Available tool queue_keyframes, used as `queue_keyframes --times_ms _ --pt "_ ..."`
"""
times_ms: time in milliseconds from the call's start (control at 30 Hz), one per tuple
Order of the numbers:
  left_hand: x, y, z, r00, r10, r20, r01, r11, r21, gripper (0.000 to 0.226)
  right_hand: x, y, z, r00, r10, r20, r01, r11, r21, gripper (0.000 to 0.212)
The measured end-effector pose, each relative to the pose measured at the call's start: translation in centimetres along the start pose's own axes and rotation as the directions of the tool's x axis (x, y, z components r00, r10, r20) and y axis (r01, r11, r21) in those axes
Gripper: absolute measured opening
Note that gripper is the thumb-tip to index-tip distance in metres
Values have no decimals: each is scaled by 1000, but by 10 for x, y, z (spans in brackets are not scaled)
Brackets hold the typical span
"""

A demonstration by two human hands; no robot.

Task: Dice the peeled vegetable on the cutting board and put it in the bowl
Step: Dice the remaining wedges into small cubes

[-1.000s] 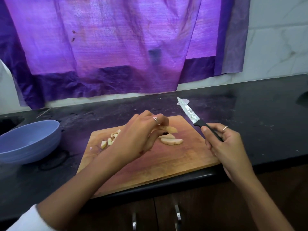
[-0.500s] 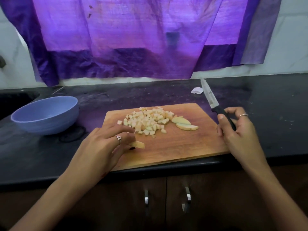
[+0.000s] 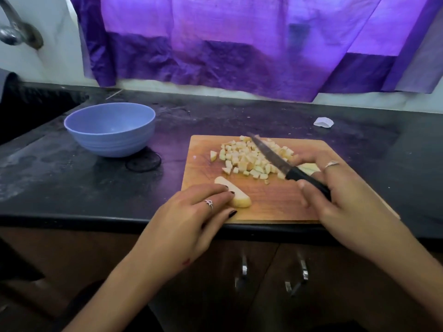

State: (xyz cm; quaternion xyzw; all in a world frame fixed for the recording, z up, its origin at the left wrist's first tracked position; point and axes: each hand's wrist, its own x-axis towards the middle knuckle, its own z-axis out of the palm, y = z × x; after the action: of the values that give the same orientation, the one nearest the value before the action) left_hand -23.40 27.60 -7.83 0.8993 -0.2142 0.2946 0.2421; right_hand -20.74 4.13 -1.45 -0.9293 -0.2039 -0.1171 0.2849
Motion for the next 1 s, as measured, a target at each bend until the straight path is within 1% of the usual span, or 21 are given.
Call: queue_keyframes --times_ms 33,100,233,400,500,567,667,800,933,1000 --pt "-2 1 2 1000 -1 -16 1 1000 4 34 0 -9 0 999 1 39 2 997 -76 31" --pt "-5 4 8 999 2 -47 -2 1000 12 34 3 -27 0 994 21 103 0 979 -204 36" --pt "-3 13 18 996 -4 -93 10 998 62 31 7 -51 1 986 22 163 27 956 -293 31" --pt "-2 18 18 995 -27 -97 34 997 69 33 15 -59 -1 977 34 209 37 943 -330 27" --pt "-3 19 17 995 -33 -90 39 997 64 34 22 -63 -6 969 27 247 67 929 -364 30" --pt "-2 19 17 995 -32 -89 37 998 60 32 26 -66 -8 970 3 241 100 905 -414 33" --pt "-2 18 17 995 -36 -95 41 998 42 29 31 -68 -9 972 -23 232 129 883 -451 25" --pt "-2 17 18 993 -40 -110 43 999 32 27 36 -71 -9 966 -4 258 123 886 -447 22" --pt "-1 16 18 992 -61 -111 63 998 20 26 42 -75 -11 940 23 339 129 899 -419 21" --pt "1 18 16 989 -87 -116 89 996 12 22 47 -77 -15 926 21 377 144 903 -404 21"
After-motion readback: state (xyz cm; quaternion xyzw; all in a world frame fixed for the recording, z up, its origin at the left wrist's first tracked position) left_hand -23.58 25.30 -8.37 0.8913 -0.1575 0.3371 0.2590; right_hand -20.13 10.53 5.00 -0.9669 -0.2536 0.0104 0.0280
